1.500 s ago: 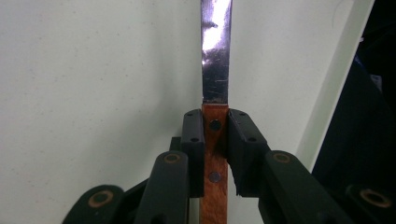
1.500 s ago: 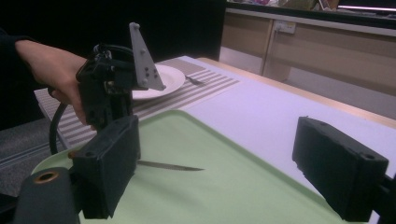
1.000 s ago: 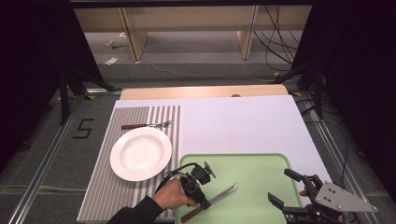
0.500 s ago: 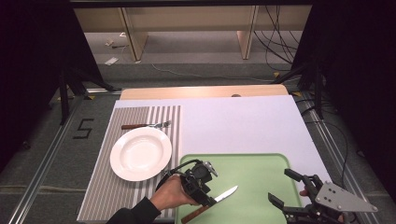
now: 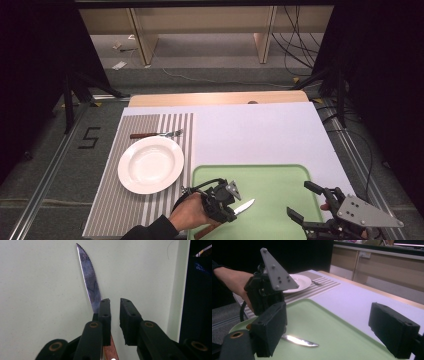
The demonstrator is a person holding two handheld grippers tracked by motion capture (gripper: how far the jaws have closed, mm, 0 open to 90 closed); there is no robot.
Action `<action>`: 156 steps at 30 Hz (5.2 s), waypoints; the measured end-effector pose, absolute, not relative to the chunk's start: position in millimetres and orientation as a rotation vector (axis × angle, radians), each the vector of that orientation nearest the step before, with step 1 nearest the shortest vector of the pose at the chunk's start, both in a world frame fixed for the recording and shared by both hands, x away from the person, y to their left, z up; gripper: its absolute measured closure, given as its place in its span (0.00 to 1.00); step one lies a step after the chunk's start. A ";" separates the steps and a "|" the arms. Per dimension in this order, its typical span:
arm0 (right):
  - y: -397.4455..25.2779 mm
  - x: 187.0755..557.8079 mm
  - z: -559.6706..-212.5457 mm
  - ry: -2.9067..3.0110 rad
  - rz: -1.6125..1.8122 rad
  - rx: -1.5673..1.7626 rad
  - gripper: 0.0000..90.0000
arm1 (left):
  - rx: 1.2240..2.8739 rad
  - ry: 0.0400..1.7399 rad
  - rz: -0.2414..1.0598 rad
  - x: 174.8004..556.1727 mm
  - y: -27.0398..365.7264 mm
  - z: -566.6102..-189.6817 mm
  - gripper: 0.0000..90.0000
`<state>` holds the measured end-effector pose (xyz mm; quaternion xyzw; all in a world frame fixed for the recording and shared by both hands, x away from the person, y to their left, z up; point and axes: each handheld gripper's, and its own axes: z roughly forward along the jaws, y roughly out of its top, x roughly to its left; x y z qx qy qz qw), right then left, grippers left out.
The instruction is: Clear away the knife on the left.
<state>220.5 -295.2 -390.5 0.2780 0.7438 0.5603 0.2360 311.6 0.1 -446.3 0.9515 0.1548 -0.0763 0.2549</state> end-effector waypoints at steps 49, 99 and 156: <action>-294.5 219.7 -390.5 2.044 1.537 0.754 0.18 | 2.698 0.509 -0.138 326.9 19.2 -460.4 1.00; -294.7 219.3 -390.0 2.043 1.538 0.751 0.18 | 2.699 0.653 -0.212 344.9 59.2 -460.9 1.00; -294.1 219.1 -390.3 2.042 1.542 0.749 0.18 | 2.317 0.579 -0.078 322.8 58.2 -423.1 0.23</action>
